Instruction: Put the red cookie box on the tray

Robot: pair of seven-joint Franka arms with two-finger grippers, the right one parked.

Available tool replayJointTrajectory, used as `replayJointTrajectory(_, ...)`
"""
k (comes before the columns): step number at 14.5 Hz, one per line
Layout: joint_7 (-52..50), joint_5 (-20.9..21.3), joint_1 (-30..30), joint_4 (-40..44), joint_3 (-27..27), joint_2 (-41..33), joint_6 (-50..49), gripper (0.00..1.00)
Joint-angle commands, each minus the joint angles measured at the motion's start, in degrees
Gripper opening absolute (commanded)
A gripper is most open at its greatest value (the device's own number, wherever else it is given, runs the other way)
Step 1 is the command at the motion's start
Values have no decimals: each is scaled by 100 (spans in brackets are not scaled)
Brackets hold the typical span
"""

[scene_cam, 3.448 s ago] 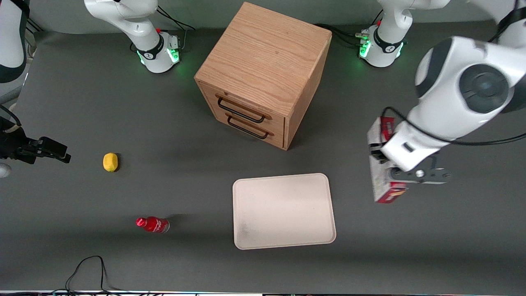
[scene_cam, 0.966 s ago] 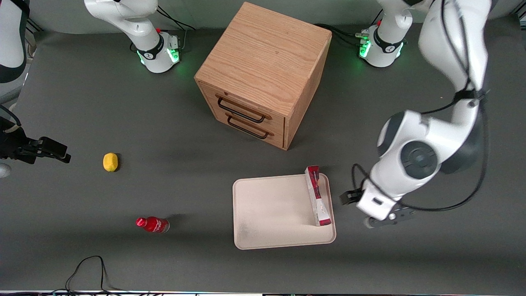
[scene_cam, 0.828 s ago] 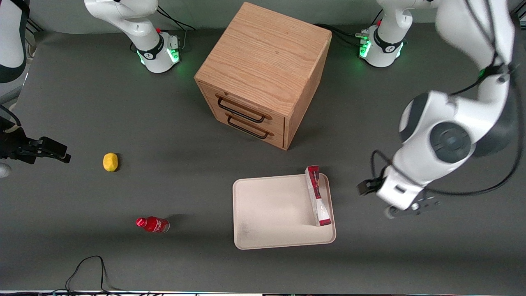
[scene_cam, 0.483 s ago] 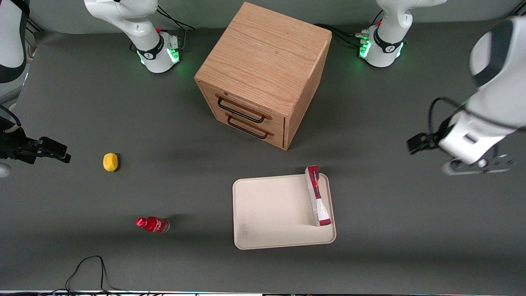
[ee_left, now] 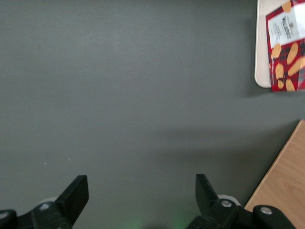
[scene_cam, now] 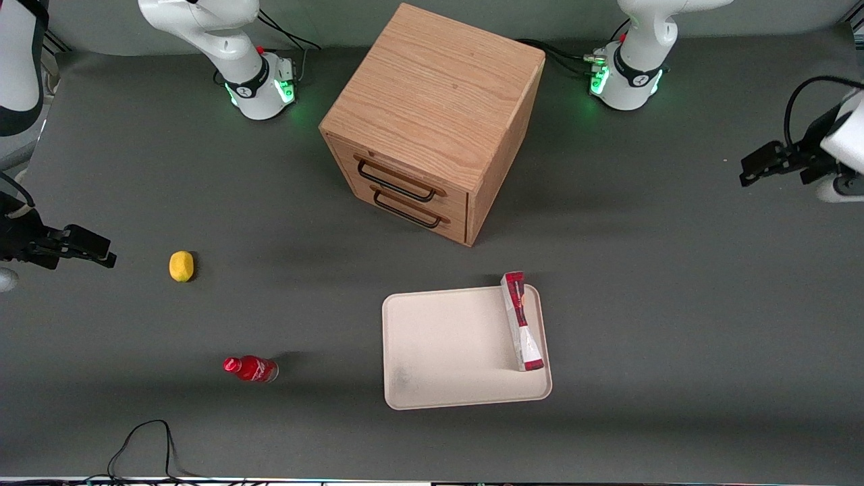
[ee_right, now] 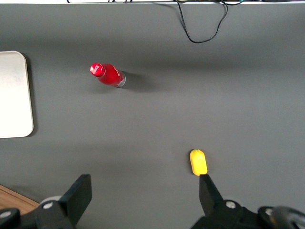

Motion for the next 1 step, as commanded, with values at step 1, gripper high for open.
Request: replayJointTrajectory(1,227,-72,-16,-170,16,-162,-37,100)
